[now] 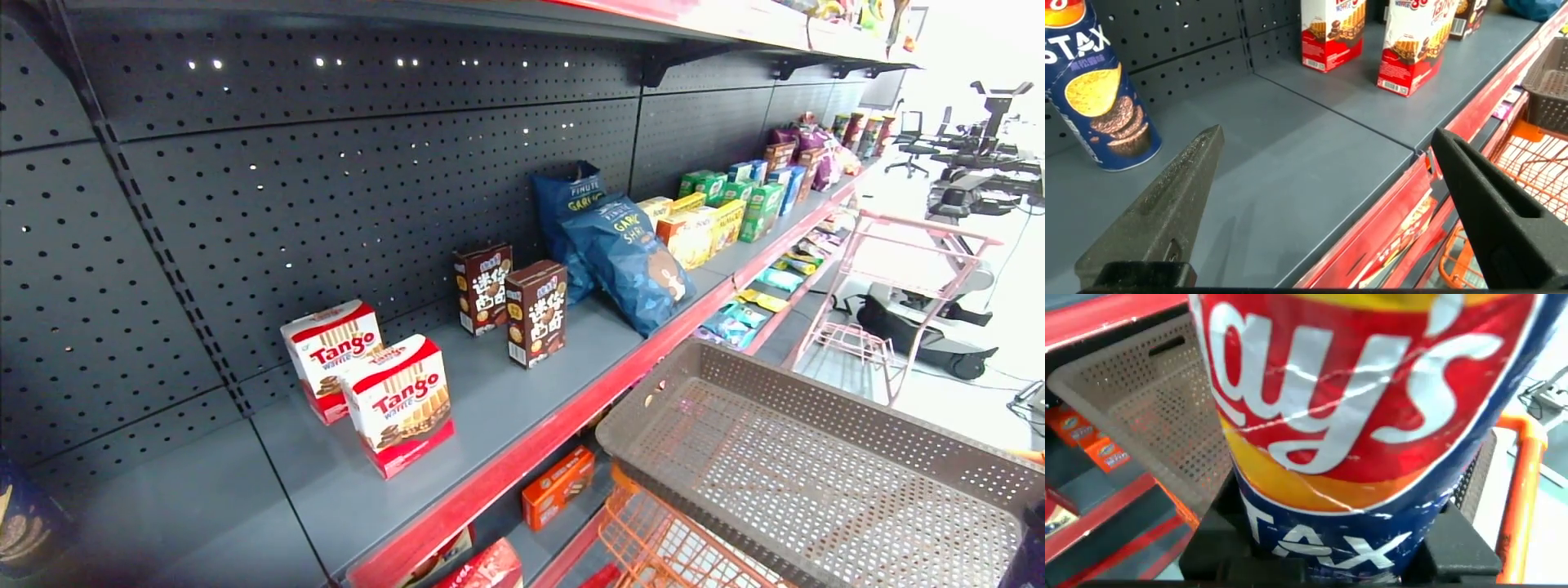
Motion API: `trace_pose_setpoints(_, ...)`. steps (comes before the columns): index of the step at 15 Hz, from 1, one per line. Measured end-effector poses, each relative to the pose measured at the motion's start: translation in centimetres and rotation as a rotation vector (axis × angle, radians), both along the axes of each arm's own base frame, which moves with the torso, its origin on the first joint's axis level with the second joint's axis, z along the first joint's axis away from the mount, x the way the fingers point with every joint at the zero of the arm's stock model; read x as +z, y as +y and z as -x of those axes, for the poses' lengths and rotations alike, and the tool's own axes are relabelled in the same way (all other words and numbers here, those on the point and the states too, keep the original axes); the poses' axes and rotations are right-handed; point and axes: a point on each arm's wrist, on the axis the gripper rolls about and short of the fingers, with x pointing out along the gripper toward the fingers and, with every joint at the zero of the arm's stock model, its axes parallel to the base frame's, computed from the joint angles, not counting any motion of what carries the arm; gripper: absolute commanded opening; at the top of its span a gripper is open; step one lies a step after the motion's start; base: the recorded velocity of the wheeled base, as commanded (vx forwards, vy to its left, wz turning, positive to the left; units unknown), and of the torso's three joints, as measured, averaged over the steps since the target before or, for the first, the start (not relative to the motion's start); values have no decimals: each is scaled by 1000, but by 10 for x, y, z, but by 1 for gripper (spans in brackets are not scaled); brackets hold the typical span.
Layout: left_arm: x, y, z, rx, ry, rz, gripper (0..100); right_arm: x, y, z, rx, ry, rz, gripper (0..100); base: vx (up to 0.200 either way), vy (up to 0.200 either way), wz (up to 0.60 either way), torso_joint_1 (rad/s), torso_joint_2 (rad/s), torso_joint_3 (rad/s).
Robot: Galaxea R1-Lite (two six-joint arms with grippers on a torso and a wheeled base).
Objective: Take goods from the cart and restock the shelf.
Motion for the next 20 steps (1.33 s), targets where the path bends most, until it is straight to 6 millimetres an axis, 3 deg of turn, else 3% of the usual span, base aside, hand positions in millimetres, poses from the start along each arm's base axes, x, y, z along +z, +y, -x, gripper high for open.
trace_pose_setpoints(15,0,0,0,0,0,0,100,-8,-1,8,-4,-5,-8,0,0,0,600,3,1,3)
trace_pose_setpoints(20,0,0,0,1,0,0,100,-12,-2,10,12,1,-13,0,0,0,0,0,0,0)
